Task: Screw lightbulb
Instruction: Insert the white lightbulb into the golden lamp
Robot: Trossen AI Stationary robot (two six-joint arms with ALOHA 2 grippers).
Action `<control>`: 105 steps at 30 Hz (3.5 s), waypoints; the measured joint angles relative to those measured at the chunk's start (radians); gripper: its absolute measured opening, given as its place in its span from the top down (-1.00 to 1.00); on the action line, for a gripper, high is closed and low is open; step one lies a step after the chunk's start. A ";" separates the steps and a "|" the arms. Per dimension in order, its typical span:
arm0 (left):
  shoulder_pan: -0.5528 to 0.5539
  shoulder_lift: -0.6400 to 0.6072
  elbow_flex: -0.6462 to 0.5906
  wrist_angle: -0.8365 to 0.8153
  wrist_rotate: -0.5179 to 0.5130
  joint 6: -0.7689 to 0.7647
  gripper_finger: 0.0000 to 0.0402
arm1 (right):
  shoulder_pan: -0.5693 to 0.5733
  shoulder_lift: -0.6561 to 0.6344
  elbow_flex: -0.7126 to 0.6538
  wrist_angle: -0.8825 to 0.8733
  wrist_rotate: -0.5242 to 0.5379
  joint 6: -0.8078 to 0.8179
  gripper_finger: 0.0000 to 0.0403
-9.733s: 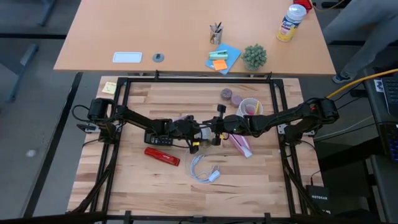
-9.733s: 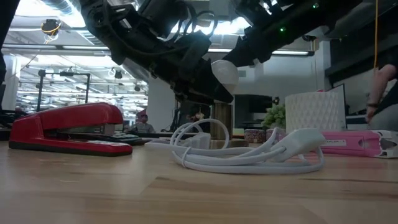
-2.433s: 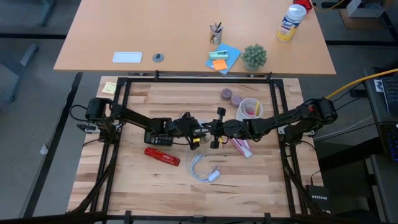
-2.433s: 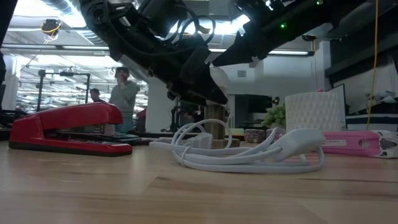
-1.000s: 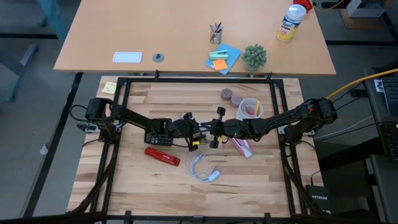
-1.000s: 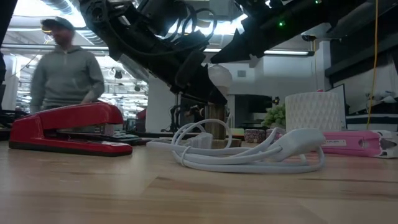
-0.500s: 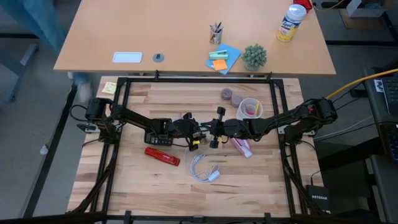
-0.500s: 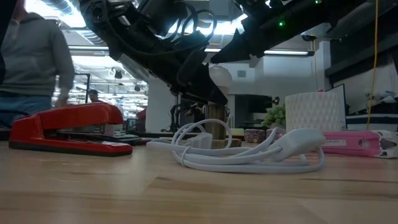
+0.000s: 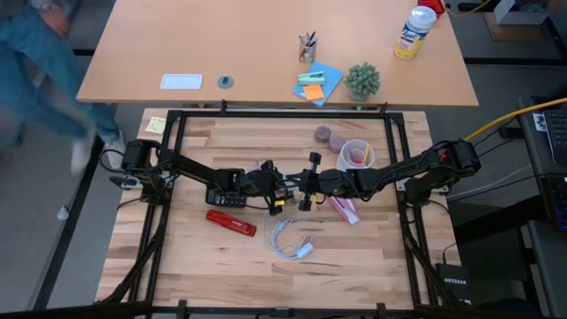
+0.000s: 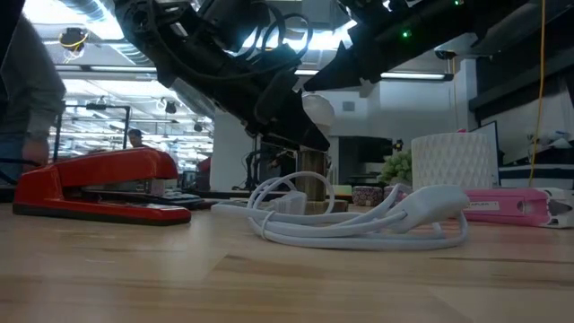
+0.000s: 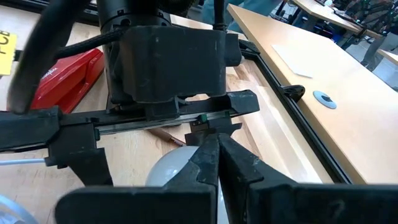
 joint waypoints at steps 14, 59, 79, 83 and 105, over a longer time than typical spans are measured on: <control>0.000 0.000 0.000 0.000 0.000 0.000 -0.50 | 0.000 0.000 0.000 0.000 0.000 0.000 0.96; 0.004 -0.001 0.000 -0.101 0.000 -0.060 -0.50 | -0.001 0.000 0.000 0.002 0.003 -0.003 0.96; 0.004 -0.124 0.000 -0.343 0.005 -0.192 -0.50 | -0.001 -0.047 0.000 -0.001 0.046 -0.033 0.96; 0.004 -0.177 0.001 -0.430 0.023 -0.233 -0.50 | -0.001 -0.091 0.000 -0.054 0.046 -0.034 0.96; -0.044 -0.196 0.000 -0.560 0.352 -0.500 -0.28 | 0.000 -0.231 0.000 -0.428 0.105 -0.034 0.96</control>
